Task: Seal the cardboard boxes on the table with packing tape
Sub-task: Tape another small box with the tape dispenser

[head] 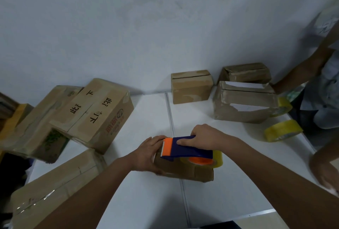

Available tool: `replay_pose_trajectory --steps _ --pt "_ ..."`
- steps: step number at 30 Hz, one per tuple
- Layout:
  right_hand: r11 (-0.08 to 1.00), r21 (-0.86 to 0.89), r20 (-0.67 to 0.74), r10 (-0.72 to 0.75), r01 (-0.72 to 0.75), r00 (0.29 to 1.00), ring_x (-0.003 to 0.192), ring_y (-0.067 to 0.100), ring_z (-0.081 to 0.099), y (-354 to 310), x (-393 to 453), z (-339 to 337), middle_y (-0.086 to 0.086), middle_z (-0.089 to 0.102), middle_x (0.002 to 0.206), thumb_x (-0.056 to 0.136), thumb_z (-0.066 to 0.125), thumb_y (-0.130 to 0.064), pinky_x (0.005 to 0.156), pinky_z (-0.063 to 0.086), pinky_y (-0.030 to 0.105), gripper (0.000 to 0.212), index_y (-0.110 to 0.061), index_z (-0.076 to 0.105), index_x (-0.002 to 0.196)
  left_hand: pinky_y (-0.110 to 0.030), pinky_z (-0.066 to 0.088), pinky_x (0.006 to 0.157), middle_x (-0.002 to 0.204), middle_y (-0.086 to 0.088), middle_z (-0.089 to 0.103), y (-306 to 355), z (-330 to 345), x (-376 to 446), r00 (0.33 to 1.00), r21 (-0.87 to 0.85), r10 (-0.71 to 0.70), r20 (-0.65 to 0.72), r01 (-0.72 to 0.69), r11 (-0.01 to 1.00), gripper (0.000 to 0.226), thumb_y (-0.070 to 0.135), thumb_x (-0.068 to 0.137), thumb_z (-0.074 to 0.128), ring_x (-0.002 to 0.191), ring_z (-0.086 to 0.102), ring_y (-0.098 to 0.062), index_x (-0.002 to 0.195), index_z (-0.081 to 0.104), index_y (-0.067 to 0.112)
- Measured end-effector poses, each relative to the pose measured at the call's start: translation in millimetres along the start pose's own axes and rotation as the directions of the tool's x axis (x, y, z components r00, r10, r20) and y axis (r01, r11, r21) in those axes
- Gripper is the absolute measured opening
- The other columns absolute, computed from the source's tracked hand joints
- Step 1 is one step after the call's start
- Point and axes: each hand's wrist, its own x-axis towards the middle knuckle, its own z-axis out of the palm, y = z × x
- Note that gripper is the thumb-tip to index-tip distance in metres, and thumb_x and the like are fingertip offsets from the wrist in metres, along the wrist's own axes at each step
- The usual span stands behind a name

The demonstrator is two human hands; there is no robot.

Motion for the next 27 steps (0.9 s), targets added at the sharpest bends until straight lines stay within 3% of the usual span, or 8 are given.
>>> replay_pose_trajectory --steps 5,9,11,14,19,24,27 --pt "0.999 -0.004 0.0 -0.033 0.033 0.999 0.063 0.014 0.057 -27 3 2 0.001 0.059 0.073 0.082 0.05 -0.074 0.056 0.041 0.022 0.059 -0.016 0.056 0.076 -0.029 0.029 0.112 0.153 0.016 0.025 -10 -12 -20 1.0 0.123 -0.011 -0.023 0.014 0.992 0.108 0.068 0.062 0.08 0.137 0.029 -0.001 0.151 0.025 0.037" --pt "0.953 -0.292 -0.005 -0.086 0.08 0.996 0.07 0.018 0.055 -62 6 0 0.002 0.056 0.08 0.086 0.051 -0.07 0.062 0.041 0.029 0.053 -0.018 0.048 0.075 -0.033 0.022 0.11 0.154 0.021 0.016 -9 -7 -28 0.996 0.12 -0.093 -0.018 0.094 0.988 0.116 0.067 0.061 0.081 0.14 0.022 0.0 0.153 0.016 0.041" --pt "0.936 -0.347 -0.016 -0.077 0.066 0.997 0.07 0.018 0.055 -69 7 -2 0.001 0.055 0.078 0.086 0.05 -0.07 0.065 0.043 0.03 0.053 -0.017 0.049 0.081 -0.032 0.021 0.11 0.155 0.022 0.014 -10 -6 -27 0.994 0.113 -0.107 -0.023 0.109 0.988 0.115 0.066 0.062 0.081 0.141 0.021 -0.001 0.153 0.016 0.042" --pt "0.942 -0.334 -0.026 -0.049 0.038 0.998 0.069 0.017 0.056 -62 5 -4 -0.001 0.052 0.074 0.084 0.05 -0.072 0.063 0.043 0.028 0.056 -0.016 0.051 0.083 -0.032 0.02 0.11 0.155 0.021 0.013 -12 -6 -28 0.993 0.088 -0.115 -0.02 0.116 0.989 0.114 0.065 0.063 0.081 0.142 0.021 -0.002 0.152 0.014 0.042" --pt "0.978 -0.211 -0.021 -0.006 0.002 1.0 0.063 0.014 0.053 -23 -2 1 -0.001 0.053 0.069 0.082 0.051 -0.075 0.064 0.044 0.029 0.058 -0.018 0.047 0.069 -0.032 0.018 0.113 0.158 0.017 0.011 -15 -5 -26 0.992 0.08 -0.13 -0.001 0.13 0.988 0.12 0.063 0.063 0.081 0.145 0.017 -0.004 0.155 0.009 0.038" --pt "0.966 -0.255 -0.001 0.049 -0.048 0.999 0.074 0.015 0.059 37 -18 -22 -0.003 0.057 0.074 0.081 0.047 -0.077 0.063 0.042 0.024 0.063 -0.016 0.059 0.086 -0.034 0.02 0.113 0.158 0.017 0.012 -19 -7 -24 0.991 0.106 -0.132 -0.003 0.132 0.986 0.118 0.067 0.063 0.079 0.145 0.019 -0.006 0.155 0.012 0.038" --pt "0.982 -0.186 -0.014 0.036 -0.038 0.999 0.069 0.012 0.057 62 -20 -9 -0.004 0.058 0.073 0.082 0.047 -0.077 0.061 0.04 0.022 0.056 -0.021 0.057 0.074 -0.036 0.023 0.114 0.156 0.017 0.015 -16 -8 -21 0.991 0.133 -0.131 0.001 0.13 0.983 0.119 0.072 0.059 0.077 0.143 0.023 -0.006 0.154 0.014 0.038"
